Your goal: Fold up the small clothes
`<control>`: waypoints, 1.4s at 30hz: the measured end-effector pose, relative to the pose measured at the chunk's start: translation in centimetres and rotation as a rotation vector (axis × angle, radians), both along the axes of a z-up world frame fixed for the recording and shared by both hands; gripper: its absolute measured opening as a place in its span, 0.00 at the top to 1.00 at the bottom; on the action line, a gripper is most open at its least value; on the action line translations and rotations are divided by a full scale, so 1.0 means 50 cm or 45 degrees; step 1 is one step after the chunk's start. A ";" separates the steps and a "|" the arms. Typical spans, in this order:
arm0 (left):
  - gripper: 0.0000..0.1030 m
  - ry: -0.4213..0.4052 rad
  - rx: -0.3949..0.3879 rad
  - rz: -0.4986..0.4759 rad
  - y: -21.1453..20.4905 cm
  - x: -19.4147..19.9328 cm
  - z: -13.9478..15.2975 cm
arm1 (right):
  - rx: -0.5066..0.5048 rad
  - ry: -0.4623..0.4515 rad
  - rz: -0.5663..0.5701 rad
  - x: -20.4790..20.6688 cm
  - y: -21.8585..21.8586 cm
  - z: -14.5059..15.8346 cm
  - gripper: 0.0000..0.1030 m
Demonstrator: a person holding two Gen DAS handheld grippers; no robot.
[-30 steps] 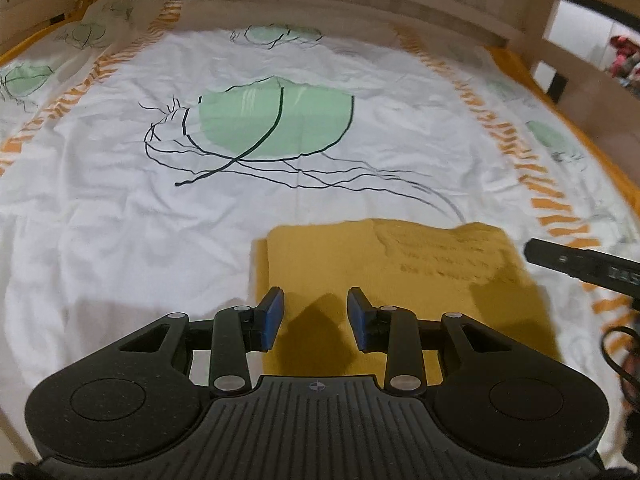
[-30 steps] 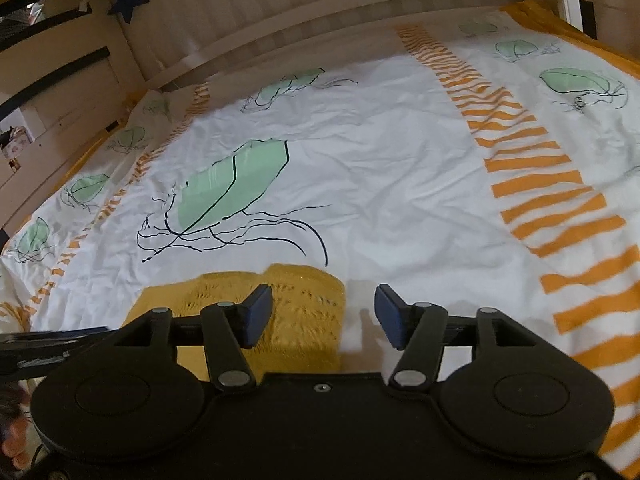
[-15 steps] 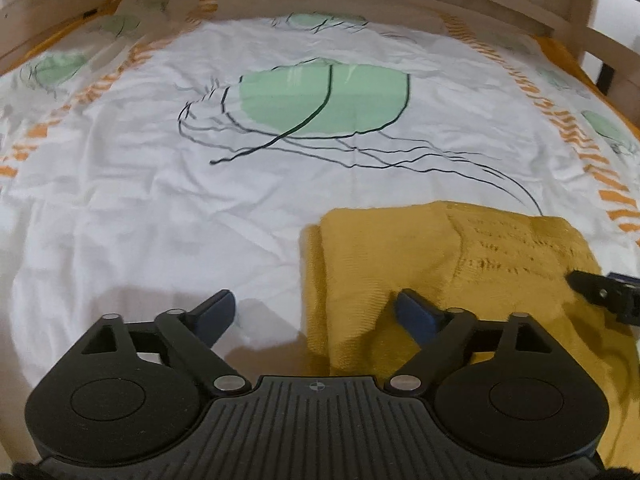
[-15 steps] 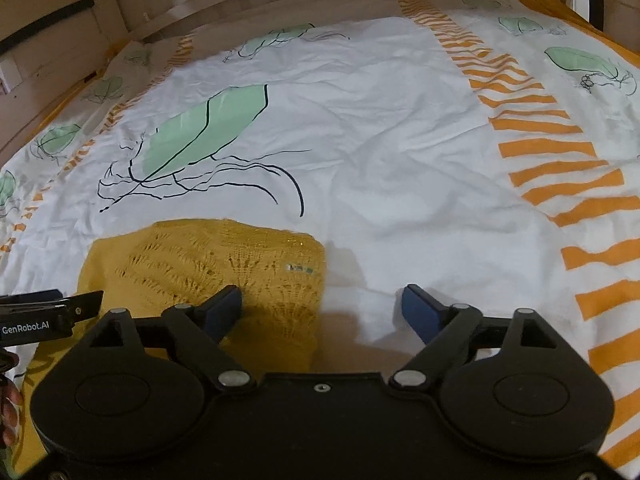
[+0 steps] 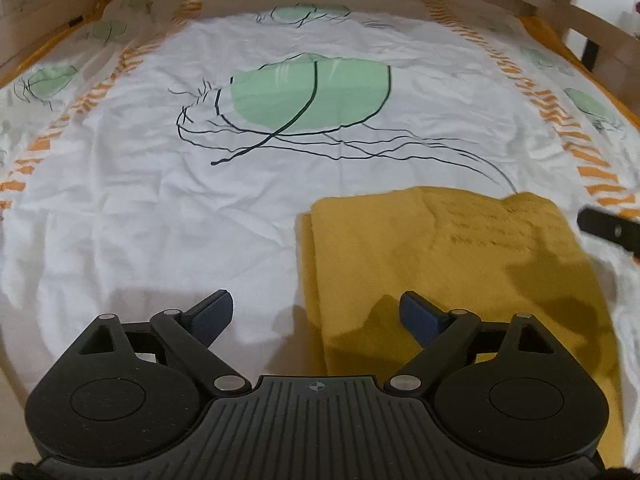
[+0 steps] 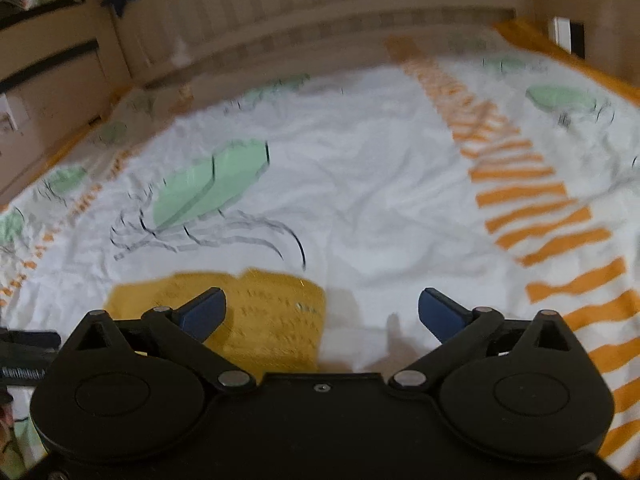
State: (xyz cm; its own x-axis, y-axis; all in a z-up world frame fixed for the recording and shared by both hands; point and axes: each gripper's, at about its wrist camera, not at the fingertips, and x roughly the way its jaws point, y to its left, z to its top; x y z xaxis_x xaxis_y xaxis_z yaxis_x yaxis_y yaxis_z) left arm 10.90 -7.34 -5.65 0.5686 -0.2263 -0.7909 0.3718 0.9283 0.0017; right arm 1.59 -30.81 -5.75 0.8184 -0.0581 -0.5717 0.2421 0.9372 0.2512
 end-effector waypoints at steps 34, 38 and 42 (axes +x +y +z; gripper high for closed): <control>0.23 -0.099 -0.016 0.033 0.075 -0.275 0.102 | -0.086 0.095 -0.027 -0.291 0.164 0.074 0.01; 0.23 -0.071 -0.021 0.040 0.080 -0.283 0.092 | -0.075 0.109 -0.022 -0.299 0.171 0.069 0.01; 0.23 -0.042 -0.016 0.037 0.078 -0.286 0.082 | -0.085 0.121 -0.016 -0.302 0.179 0.065 0.01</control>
State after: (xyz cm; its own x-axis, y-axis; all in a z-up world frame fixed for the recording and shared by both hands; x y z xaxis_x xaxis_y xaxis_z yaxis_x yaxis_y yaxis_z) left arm -3.40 -3.45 -1.55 0.6010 -0.2191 -0.7686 0.3446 0.9387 0.0018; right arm -13.50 -21.88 -2.48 0.7595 -0.1082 -0.6414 0.2735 0.9478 0.1639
